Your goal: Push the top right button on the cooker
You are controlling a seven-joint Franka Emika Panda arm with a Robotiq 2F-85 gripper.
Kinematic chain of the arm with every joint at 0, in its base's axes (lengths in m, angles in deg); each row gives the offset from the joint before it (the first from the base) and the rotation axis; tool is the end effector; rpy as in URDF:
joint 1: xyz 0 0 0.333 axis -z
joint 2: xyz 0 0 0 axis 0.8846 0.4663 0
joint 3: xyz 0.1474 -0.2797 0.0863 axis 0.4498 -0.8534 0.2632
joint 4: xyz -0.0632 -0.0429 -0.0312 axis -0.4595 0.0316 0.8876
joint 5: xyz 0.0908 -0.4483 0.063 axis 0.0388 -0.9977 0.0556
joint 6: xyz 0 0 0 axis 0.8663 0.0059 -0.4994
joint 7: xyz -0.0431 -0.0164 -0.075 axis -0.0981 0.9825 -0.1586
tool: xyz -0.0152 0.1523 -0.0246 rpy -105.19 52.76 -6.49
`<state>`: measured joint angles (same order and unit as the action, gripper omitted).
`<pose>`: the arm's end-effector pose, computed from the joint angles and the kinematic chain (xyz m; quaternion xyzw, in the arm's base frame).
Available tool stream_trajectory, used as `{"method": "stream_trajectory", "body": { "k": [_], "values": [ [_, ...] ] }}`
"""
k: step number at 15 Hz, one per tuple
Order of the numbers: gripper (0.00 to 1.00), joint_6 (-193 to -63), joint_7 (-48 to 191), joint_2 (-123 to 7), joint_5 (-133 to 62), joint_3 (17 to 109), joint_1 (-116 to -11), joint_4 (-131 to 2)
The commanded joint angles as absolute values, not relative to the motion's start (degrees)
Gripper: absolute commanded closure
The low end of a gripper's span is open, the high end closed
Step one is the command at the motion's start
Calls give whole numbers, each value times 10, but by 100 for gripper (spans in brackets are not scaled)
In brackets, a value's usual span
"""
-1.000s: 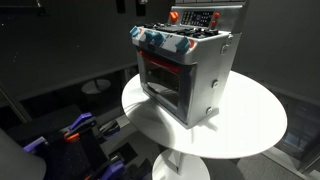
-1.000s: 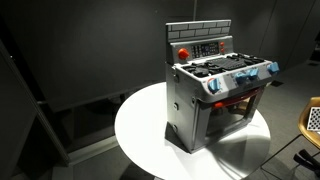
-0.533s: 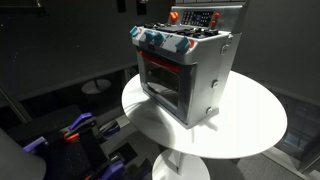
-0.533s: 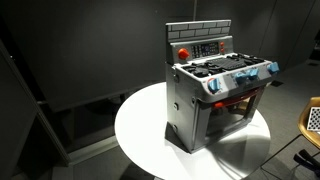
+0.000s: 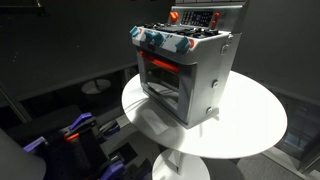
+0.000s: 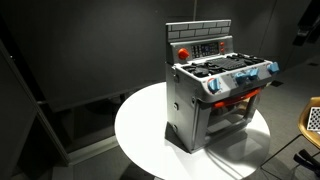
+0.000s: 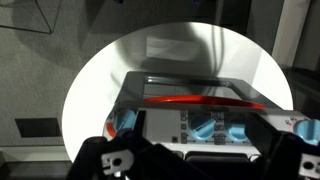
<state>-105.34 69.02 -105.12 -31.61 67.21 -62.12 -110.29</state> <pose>0.4628 0.0037 0.4490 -0.9990 0.0226 -0.0380 0.0089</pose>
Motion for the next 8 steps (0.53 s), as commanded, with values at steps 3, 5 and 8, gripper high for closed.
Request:
{"method": "stream_trajectory", "body": {
  "k": [3,5,8],
  "values": [
    [0,-1086,742,-973,-327,680,-604,-1017],
    [0,-1107,765,-947,-335,683,-598,-996],
    [0,-1143,810,-907,-362,689,-588,-969]
  ]
}}
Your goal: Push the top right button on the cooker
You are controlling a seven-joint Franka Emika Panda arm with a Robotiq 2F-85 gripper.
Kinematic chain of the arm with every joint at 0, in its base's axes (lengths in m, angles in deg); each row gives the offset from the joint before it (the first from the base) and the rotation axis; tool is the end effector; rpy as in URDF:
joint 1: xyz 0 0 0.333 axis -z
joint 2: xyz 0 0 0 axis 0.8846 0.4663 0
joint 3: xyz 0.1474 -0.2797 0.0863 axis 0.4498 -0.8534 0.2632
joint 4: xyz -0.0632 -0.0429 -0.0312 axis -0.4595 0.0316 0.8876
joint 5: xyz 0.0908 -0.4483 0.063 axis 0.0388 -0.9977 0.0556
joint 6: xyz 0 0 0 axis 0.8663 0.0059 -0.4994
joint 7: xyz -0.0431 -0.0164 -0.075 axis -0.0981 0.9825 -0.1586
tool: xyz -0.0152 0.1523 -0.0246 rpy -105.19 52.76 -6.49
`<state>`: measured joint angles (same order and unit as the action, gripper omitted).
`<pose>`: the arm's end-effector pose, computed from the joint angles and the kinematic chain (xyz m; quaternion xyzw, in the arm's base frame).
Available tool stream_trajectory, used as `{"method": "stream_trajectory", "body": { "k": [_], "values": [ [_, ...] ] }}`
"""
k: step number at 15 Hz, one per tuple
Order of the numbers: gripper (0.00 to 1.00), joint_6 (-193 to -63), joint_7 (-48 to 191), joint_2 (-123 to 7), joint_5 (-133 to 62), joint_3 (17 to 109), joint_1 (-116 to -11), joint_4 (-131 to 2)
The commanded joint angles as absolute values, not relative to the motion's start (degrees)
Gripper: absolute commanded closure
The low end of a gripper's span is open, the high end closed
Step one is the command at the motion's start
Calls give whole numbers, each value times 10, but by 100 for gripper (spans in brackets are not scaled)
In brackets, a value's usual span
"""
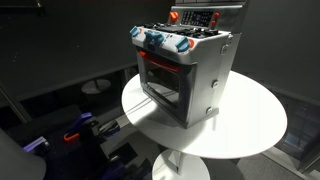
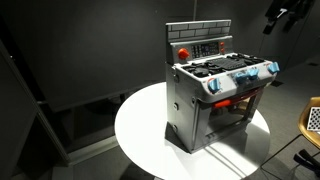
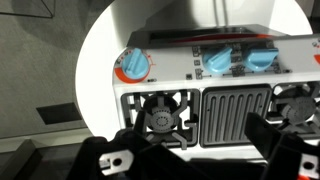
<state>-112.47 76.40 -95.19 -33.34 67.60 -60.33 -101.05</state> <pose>0.5352 -0.0121 0.4670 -0.9912 0.0931 -0.0944 0.0002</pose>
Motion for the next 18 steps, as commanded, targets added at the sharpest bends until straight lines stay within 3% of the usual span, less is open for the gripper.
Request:
{"method": "stream_trajectory", "body": {
  "k": [1,18],
  "values": [
    [0,-1154,825,-895,-371,691,-586,-962],
    [0,-1216,940,-722,-448,668,-594,-818]
  ]
}}
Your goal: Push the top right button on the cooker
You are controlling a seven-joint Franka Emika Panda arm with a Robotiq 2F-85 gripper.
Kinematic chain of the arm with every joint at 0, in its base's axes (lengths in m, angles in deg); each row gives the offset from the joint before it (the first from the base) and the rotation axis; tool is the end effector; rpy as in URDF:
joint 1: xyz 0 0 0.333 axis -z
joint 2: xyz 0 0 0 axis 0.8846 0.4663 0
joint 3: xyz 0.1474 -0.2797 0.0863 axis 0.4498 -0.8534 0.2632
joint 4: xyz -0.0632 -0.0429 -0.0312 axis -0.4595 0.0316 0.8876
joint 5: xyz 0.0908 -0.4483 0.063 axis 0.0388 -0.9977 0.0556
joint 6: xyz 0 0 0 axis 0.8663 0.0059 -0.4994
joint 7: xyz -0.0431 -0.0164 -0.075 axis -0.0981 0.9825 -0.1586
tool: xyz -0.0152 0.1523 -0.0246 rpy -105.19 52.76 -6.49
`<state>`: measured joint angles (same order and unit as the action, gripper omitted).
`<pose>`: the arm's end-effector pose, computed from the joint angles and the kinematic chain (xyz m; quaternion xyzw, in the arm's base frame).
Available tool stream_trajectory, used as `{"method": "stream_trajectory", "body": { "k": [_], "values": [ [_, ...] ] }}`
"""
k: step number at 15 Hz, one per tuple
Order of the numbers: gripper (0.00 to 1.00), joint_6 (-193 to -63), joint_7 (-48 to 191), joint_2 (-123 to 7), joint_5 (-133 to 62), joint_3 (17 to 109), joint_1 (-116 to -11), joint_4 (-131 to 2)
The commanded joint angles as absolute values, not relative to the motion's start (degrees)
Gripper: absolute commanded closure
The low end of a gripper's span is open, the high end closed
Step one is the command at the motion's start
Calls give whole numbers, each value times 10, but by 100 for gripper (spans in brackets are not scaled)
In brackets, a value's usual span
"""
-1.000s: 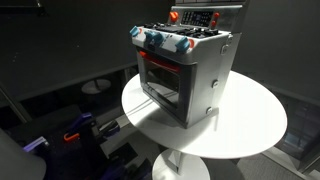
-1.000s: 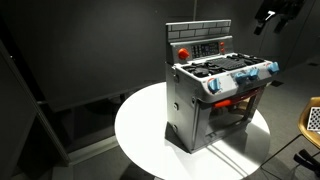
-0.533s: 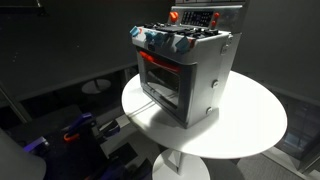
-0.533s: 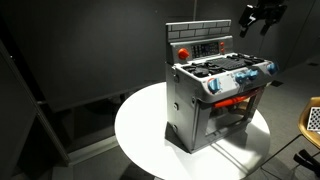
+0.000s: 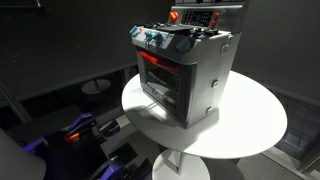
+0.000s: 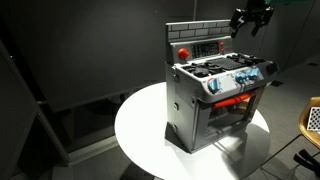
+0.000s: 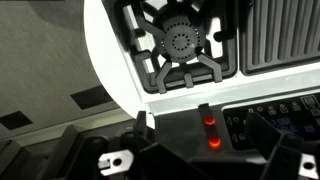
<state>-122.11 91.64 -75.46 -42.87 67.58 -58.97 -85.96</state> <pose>0.6546 -0.0411 0.4346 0.9691 -0.1909 0.1491 0.0476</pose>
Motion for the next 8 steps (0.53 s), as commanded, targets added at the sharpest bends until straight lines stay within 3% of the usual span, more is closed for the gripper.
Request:
{"method": "stream_trajectory", "body": {
  "k": [1,8],
  "values": [
    [0,-1214,944,-713,-450,665,-595,-809],
    [0,-1213,958,-662,-453,648,-606,-763]
  ]
}}
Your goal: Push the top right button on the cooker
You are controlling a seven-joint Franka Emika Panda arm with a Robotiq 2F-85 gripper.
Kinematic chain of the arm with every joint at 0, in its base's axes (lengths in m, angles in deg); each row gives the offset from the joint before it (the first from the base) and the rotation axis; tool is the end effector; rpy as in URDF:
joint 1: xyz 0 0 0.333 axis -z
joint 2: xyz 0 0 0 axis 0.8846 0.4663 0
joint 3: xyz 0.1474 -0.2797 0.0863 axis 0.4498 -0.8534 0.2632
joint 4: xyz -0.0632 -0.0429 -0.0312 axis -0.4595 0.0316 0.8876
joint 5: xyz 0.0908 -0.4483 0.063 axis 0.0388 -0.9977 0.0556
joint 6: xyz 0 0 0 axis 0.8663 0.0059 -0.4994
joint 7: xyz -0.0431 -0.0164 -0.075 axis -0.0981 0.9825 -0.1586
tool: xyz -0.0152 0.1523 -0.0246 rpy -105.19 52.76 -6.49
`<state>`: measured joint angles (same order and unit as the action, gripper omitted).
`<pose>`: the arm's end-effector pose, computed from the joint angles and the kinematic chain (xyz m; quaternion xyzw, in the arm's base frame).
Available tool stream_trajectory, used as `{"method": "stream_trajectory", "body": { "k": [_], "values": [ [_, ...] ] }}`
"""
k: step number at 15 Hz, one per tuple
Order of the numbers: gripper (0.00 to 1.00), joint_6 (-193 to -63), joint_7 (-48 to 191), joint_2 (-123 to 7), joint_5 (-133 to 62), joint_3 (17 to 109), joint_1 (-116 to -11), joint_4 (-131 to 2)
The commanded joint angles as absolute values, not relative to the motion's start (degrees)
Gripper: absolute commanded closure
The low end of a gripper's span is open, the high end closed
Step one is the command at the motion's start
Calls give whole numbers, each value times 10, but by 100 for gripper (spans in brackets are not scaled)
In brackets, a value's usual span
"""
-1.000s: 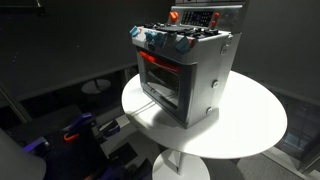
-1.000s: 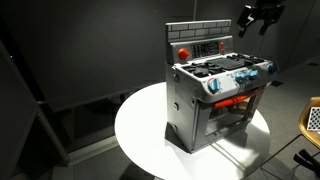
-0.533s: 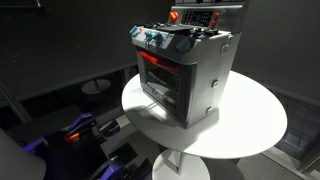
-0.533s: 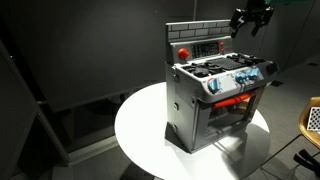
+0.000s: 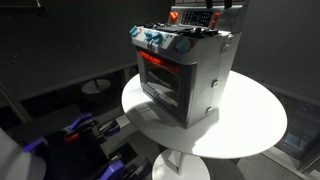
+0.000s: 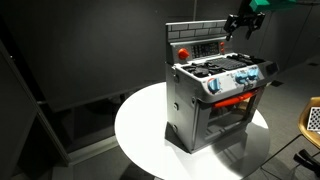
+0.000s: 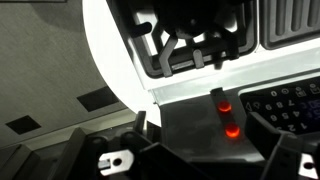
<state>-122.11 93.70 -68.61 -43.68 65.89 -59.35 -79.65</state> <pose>0.6900 -0.0592 0.4177 0.9641 -0.2152 0.1461 0.0542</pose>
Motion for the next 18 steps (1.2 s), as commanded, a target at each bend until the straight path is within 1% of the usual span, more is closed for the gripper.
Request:
{"method": "stream_trajectory", "body": {
  "k": [1,12,18],
  "values": [
    [0,-1213,959,-656,-453,646,-607,-758],
    [0,-1203,968,-603,-448,623,-625,-709],
    [0,-1193,963,-603,-442,620,-629,-707]
  ]
}}
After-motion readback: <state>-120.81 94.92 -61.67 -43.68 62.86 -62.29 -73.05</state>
